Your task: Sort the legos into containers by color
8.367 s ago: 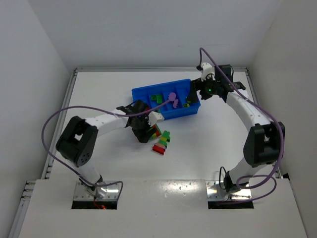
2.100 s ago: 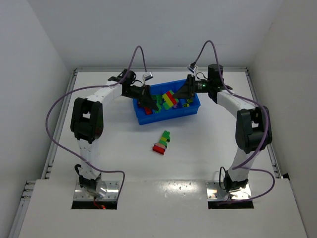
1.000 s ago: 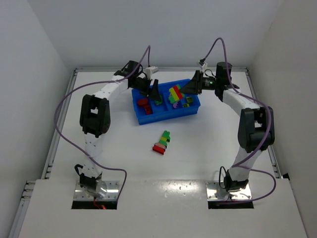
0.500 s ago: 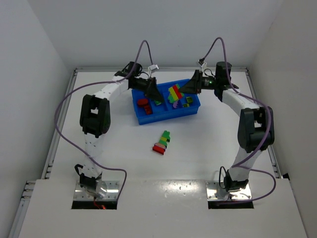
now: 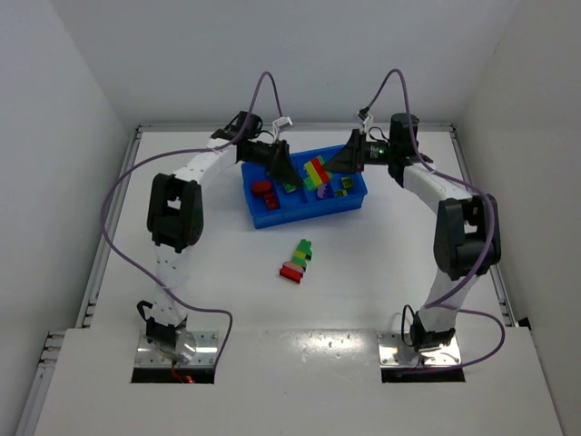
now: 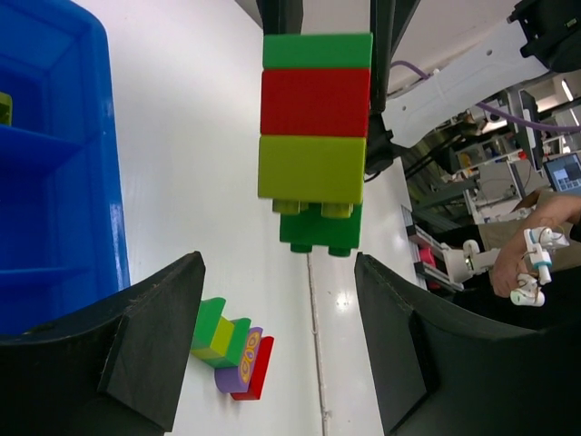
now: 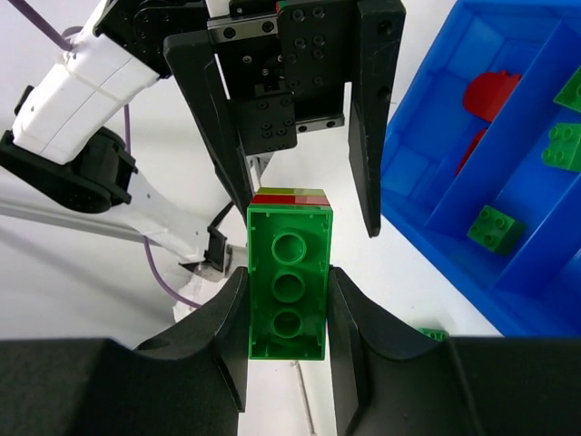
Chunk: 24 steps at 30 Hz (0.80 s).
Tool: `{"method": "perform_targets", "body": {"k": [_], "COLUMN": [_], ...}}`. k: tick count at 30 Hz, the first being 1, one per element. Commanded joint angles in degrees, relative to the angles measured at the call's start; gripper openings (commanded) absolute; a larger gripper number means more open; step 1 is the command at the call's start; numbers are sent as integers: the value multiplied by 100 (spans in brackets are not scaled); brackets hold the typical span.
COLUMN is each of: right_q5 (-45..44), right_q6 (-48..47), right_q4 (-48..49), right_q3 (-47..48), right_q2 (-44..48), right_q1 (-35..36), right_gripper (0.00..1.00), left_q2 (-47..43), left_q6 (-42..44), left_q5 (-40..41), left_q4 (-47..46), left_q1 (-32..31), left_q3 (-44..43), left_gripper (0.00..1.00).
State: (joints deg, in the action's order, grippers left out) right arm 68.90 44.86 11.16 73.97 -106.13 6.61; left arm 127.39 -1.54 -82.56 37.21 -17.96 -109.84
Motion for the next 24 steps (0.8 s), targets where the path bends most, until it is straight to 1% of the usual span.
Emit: {"method": "perform_targets", "body": {"k": [1, 8, 11, 12, 14, 20, 23, 24], "right_q5": [27, 27, 27, 27, 27, -26, -26, -26], "right_q6": [-4, -4, -4, -4, -4, -4, -4, -4], "right_q4": [317, 317, 317, 369, 370, 370, 370, 370], "right_q3": [214, 266, 267, 267, 319, 372, 425, 425], "right_q2": [-48, -110, -110, -162, -163, -215, -268, -268], "right_q1": [103, 103, 156, 156, 156, 156, 156, 156], "right_gripper": [0, 0, 0, 0, 0, 0, 0, 0], "left_q2": [-364, -364, -364, -364, -364, -364, -364, -364], "left_q6": [145, 145, 145, 145, 93, 40, 40, 40], "left_q5": [-216, -278, -330, -330, -330, -330, -383, -383], "left_q4": [-82, -82, -135, -135, -135, -135, -135, -135], "left_q1": [-103, -156, -156, -156, -208, -208, -261, -261], "left_q3": [-213, -319, -319, -319, -319, -319, -319, -319], "left_gripper": [73, 67, 60, 55, 51, 49, 40, 34]}}
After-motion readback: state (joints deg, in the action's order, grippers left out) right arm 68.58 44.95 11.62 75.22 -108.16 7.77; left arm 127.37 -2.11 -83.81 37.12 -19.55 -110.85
